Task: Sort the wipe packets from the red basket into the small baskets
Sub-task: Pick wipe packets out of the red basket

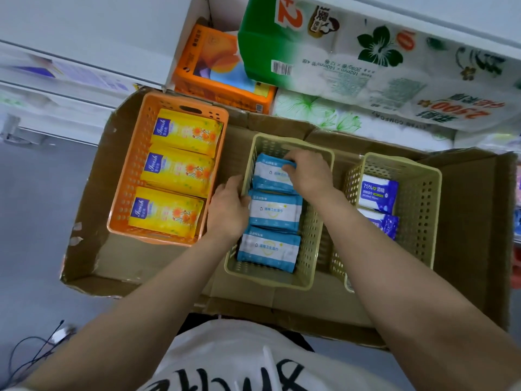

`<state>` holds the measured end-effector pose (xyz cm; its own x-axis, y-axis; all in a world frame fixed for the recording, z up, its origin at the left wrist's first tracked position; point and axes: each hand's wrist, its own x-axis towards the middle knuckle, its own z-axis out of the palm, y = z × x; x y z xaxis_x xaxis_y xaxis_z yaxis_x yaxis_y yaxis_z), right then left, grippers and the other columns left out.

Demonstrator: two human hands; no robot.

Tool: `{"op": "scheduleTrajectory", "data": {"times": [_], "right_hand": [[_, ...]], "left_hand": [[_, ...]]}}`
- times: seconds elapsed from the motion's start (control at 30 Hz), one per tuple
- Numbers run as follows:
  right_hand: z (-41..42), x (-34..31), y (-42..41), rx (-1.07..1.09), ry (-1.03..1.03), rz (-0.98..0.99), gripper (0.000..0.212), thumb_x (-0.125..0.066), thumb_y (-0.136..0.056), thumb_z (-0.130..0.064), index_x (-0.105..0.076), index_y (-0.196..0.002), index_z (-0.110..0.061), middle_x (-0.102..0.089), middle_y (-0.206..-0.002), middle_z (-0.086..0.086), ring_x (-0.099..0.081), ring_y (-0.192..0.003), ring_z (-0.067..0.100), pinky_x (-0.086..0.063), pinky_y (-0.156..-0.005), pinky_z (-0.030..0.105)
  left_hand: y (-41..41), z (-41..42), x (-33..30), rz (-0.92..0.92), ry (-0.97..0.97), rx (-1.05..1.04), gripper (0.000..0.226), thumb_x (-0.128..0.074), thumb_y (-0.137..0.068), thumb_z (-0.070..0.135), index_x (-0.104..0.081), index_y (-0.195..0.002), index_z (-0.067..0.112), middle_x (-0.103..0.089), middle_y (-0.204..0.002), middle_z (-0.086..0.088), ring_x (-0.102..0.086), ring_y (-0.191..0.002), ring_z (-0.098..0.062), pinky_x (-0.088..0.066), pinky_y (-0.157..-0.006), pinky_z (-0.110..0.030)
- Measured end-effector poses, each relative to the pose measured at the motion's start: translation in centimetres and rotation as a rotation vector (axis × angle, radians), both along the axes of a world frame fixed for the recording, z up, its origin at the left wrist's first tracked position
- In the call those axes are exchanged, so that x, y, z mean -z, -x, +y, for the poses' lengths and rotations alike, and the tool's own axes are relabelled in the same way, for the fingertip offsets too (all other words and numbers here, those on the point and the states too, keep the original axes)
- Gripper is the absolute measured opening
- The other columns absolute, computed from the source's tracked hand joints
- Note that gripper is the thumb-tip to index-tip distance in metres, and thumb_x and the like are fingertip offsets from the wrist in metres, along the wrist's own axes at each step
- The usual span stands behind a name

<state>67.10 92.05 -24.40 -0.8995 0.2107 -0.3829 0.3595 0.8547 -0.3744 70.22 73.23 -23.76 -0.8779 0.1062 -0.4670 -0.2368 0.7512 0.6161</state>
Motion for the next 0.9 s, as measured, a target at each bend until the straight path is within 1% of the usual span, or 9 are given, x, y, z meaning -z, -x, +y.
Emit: {"op": "scheduleTrajectory", "data": {"times": [0.07,0.13,0.23,0.27,0.4,0.57,0.67,0.73,0.9], "right_hand": [[-0.6,1.2,0.2,-0.057,-0.052,0.020,0.023,-0.057,-0.096,-0.024,-0.070,-0.115,-0.018,-0.068,-0.115,0.008,-0.061,-0.107,0.031,-0.052,-0.083,0.039],[-0.8,1.9,-0.1,-0.093,-0.130,0.090,0.031,-0.060,-0.094,-0.019,-0.065,-0.124,-0.019,-0.064,-0.119,0.009,-0.057,-0.111,0.032,-0.050,-0.086,0.042],[-1.2,2.5,-1.8,-0.121,-0.238,0.214,0.045,-0.066,-0.090,-0.021,-0.058,-0.134,-0.025,-0.059,-0.127,0.004,-0.049,-0.121,0.029,-0.046,-0.094,0.046],[-1.3,2.5,-2.3,-0.127,-0.238,0.217,0.045,-0.066,-0.090,-0.024,-0.058,-0.134,-0.027,-0.057,-0.130,0.002,-0.045,-0.124,0.027,-0.044,-0.096,0.046],[-1.0,3.2,-3.4,-0.171,-0.147,0.049,0.045,-0.063,-0.094,-0.030,-0.053,-0.138,-0.033,-0.048,-0.142,-0.001,-0.034,-0.134,0.022,-0.040,-0.104,0.037],[-0.7,3.0,-2.5,-0.198,-0.133,0.036,0.049,-0.068,-0.090,-0.025,-0.054,-0.137,-0.032,-0.047,-0.141,0.000,-0.035,-0.131,0.021,-0.039,-0.103,0.033],[-0.8,2.9,-2.4,-0.224,-0.166,0.016,0.056,-0.074,-0.084,-0.033,-0.051,-0.135,-0.032,-0.045,-0.138,0.001,-0.035,-0.128,0.023,-0.045,-0.097,0.038],[-1.0,3.0,-2.3,-0.228,-0.199,0.015,0.055,-0.074,-0.084,-0.030,-0.050,-0.133,-0.031,-0.045,-0.136,0.002,-0.036,-0.127,0.024,-0.047,-0.093,0.040],[-1.9,3.3,-2.3,-0.231,-0.302,0.019,0.048,-0.068,-0.088,-0.021,-0.049,-0.132,-0.028,-0.045,-0.134,0.005,-0.037,-0.125,0.026,-0.051,-0.087,0.043]], "left_hand": [[-0.5,-0.4,0.3,0.001,-0.027,-0.012,0.047,-0.059,-0.093,0.020,-0.049,-0.139,0.026,-0.062,-0.117,-0.006,-0.056,-0.108,-0.022,-0.049,-0.091,-0.040],[-0.6,-0.6,0.3,-0.021,-0.058,-0.052,0.047,-0.060,-0.093,0.021,-0.050,-0.138,0.030,-0.062,-0.118,-0.002,-0.057,-0.107,-0.018,-0.050,-0.088,-0.033],[-0.4,-0.8,0.0,-0.094,-0.146,-0.097,0.048,-0.059,-0.095,0.018,-0.051,-0.140,0.031,-0.060,-0.120,0.006,-0.054,-0.106,-0.008,-0.041,-0.071,-0.006],[-0.3,-0.9,0.0,-0.112,-0.176,-0.102,0.048,-0.059,-0.095,0.017,-0.050,-0.141,0.030,-0.061,-0.121,0.006,-0.053,-0.106,-0.006,-0.038,-0.065,-0.002],[0.1,-1.3,0.2,-0.151,-0.255,-0.117,0.048,-0.059,-0.096,0.016,-0.050,-0.141,0.027,-0.064,-0.125,0.000,-0.056,-0.105,-0.006,-0.040,-0.055,0.001],[0.2,-1.4,-0.4,-0.166,-0.292,-0.084,0.046,-0.056,-0.097,0.014,-0.051,-0.141,0.026,-0.064,-0.113,0.006,-0.057,-0.086,0.004,-0.042,-0.053,0.001],[0.2,-1.5,-0.3,-0.148,-0.288,-0.069,0.047,-0.058,-0.097,0.014,-0.050,-0.141,0.026,-0.065,-0.123,0.003,-0.058,-0.102,-0.003,-0.041,-0.055,0.002],[0.1,-1.5,-0.1,-0.145,-0.289,-0.068,0.048,-0.058,-0.096,0.014,-0.050,-0.142,0.027,-0.064,-0.126,0.003,-0.057,-0.110,-0.006,-0.043,-0.056,0.001],[-0.1,-1.4,-0.1,-0.115,-0.275,-0.067,0.046,-0.057,-0.096,0.014,-0.052,-0.140,0.029,-0.064,-0.123,0.008,-0.057,-0.109,-0.006,-0.041,-0.060,-0.001]]}}
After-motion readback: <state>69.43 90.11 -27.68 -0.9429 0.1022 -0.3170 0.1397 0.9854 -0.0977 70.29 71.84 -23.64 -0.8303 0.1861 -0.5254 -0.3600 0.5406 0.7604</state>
